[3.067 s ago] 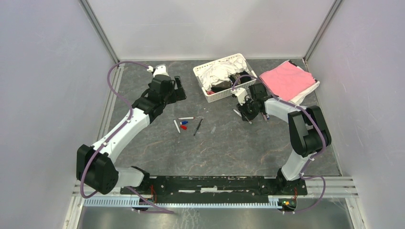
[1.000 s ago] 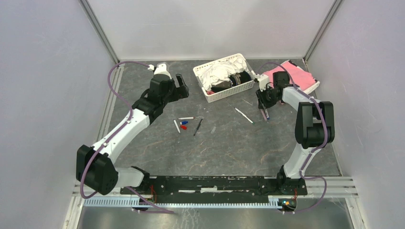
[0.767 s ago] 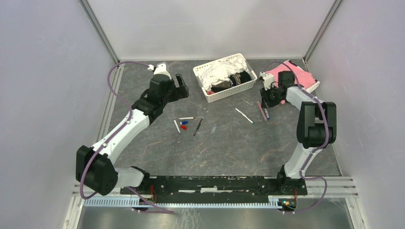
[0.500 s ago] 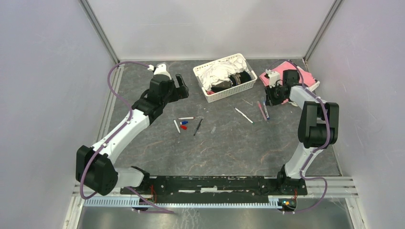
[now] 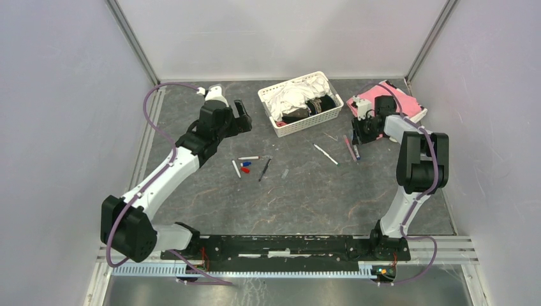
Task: Insert the pens into the pen caps
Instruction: Pick up the pen from the center of the board.
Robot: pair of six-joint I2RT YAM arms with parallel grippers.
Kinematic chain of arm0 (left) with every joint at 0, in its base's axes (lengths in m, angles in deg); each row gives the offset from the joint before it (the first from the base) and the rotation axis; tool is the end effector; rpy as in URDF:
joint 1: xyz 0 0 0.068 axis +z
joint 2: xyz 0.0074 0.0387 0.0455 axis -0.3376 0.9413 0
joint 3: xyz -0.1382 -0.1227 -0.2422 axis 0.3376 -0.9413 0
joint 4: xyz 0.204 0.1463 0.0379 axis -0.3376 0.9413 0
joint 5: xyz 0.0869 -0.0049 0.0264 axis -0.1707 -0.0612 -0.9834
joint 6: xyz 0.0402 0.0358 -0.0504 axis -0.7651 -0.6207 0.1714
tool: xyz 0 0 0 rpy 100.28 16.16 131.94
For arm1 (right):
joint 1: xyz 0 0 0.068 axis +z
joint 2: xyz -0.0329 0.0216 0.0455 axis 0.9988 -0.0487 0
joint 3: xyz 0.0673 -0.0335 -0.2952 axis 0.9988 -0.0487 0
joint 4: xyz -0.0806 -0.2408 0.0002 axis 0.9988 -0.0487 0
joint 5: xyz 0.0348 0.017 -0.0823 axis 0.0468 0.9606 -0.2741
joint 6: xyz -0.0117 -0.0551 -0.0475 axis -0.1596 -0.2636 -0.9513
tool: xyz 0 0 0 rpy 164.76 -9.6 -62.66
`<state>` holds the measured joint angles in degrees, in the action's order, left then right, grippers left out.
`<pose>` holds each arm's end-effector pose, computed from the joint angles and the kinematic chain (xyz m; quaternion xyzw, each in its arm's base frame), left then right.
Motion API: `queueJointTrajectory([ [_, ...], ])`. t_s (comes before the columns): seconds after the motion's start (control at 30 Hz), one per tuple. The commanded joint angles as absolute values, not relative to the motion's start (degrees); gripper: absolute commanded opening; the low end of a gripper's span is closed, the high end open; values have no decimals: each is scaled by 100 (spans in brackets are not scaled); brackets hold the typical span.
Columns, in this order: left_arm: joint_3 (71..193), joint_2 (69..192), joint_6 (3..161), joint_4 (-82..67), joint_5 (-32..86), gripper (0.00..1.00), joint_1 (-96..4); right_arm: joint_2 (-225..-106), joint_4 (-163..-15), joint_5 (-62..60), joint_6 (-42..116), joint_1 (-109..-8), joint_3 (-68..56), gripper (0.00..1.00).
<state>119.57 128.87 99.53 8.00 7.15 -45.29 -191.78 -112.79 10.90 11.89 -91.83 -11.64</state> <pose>0.2782 -0.1190 0.3349 -0.0818 0.8492 -0.1586 0.4970 0.3962 -0.0117 0.1822 -0.1527 0.9454 0.1129 0.2650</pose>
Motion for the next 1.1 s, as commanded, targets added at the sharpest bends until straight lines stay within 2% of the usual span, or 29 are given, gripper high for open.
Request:
queueJointTrajectory([
  [0.0,11939,12703,10179,641,679,95,-4514,-19315,-11210,1022,1288,-9170,-1160,33],
  [0.23,11939,12690,10196,617,663,95,-4515,-19302,-11196,161,1107,-9169,-1301,28],
  [0.47,11971,12736,10179,584,716,95,-4513,-19297,-11130,186,1067,-9182,-1443,6],
  [0.63,11929,12730,10161,336,1067,95,-4517,-18980,-10886,820,1181,-9401,-1365,0],
  [0.87,11491,12851,10664,-1189,2616,96,-4502,-18221,-10261,2176,1152,-9483,-1739,0],
  [1.07,11399,13269,11278,-1956,3232,96,-4504,-18015,-10146,3236,1318,-9478,-1989,0],
])
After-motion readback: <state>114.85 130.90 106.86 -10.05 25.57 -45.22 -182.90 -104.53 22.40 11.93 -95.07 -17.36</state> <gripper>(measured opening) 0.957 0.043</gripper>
